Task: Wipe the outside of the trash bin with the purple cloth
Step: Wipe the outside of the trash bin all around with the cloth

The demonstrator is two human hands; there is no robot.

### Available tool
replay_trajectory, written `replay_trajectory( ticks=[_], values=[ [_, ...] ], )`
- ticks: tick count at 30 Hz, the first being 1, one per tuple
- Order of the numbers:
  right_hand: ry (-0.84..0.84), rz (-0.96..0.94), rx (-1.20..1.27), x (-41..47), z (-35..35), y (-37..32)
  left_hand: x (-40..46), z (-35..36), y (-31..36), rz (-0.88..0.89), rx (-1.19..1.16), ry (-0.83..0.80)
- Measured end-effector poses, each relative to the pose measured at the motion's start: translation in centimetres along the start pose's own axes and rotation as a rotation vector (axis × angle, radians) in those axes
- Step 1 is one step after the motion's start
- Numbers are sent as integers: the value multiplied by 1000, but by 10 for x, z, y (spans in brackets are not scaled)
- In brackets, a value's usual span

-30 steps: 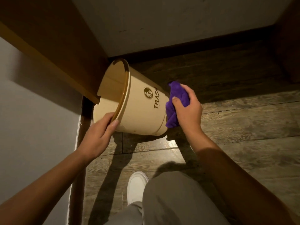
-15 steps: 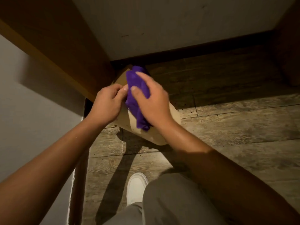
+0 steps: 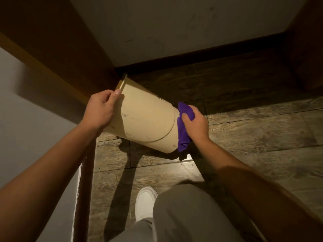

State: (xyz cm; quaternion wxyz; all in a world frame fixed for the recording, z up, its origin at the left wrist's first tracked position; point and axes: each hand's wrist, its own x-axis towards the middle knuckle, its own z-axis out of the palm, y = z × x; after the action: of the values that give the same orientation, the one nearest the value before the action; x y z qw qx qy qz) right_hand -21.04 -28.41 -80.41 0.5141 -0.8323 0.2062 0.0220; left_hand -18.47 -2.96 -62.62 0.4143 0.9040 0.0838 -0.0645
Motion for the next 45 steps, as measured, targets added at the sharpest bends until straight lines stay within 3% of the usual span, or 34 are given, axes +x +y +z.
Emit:
replay_trajectory(
  ticks=[3,5,8,12,18,23,27,32,38,42,45],
  values=[
    [80,-77,-166,8,-18,-16,6,3,9,42,47,-12],
    [120,-139,-72,6,-26,-38,10,6,15,44,50,-30],
    [44,-319,95,-11,-12,-79,16,13,24,37,44,-44],
    [12,-507,-66,-37,22,-77,24,15,23,12,53,-15],
    [64,-331,-156,-43,12,4,24,4,1,-27,62,56],
    [151,-181,-249,-12,-21,-2,24,13,15,65,168,49],
    [168,-358,-56,-17,-22,-49,28,20,22,97,221,47],
    [106,-557,-299,-60,8,-25,33,16,17,12,160,60],
    [166,-106,-347,-28,-22,25,36,12,14,-41,125,81],
    [270,-263,-135,-17,-36,-19,31,18,24,25,120,56],
    [237,-406,-75,-18,-18,-63,22,20,31,142,69,49]
  ],
)
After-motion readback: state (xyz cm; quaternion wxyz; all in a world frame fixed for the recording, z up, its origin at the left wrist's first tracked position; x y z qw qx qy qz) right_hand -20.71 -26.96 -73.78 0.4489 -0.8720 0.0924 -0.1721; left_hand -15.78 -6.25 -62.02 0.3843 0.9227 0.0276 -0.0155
